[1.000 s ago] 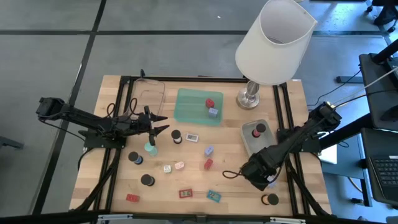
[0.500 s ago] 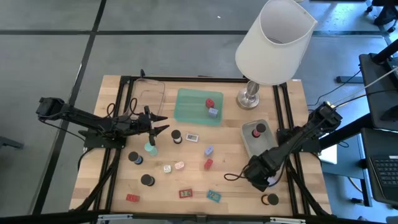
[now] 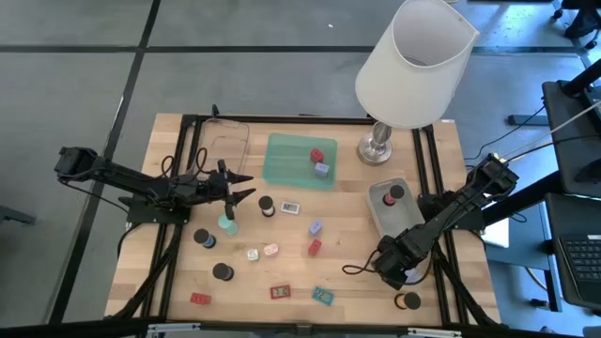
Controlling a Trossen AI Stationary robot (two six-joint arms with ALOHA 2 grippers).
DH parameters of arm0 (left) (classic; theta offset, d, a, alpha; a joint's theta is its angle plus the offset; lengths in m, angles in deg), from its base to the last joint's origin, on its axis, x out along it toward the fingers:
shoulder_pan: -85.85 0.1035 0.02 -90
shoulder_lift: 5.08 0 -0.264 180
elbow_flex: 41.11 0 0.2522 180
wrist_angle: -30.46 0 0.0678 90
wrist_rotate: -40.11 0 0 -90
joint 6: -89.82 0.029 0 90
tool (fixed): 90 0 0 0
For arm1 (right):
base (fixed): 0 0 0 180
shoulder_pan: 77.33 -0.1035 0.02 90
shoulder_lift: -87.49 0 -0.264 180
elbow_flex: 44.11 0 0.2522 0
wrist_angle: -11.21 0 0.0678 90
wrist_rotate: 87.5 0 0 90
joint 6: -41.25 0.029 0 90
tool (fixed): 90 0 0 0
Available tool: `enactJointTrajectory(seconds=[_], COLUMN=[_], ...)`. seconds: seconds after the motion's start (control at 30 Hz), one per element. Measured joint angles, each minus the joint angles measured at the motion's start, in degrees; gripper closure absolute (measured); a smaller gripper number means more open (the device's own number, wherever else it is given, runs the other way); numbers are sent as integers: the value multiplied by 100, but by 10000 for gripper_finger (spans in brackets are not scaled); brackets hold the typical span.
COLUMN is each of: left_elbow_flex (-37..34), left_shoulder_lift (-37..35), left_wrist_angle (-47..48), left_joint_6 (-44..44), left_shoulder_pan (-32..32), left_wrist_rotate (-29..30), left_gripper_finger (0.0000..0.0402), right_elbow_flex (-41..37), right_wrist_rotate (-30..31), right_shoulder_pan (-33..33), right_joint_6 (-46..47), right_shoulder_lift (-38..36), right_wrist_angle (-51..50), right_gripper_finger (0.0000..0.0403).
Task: Pick & Place Office items
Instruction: Put the right blue charger adapter into the green bin
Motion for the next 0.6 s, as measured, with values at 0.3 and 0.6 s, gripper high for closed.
enactJointTrajectory(seconds=[0.3,0.6], left_elbow_flex=[0,0], left_shoulder_lift=[0,-2], left_wrist_angle=[2,2], left_joint_6=[-1,-115], left_shoulder_pan=[-1,-1], left_wrist_rotate=[0,0], left_gripper_finger=[222,222], right_elbow_flex=[-7,-9], right_wrist_rotate=[207,327], right_shoulder_pan=[-163,-292], right_joint_6=[21,196], right_shoulder_lift=[2,9], right_wrist_angle=[65,130], right_gripper_finger=[93,165])
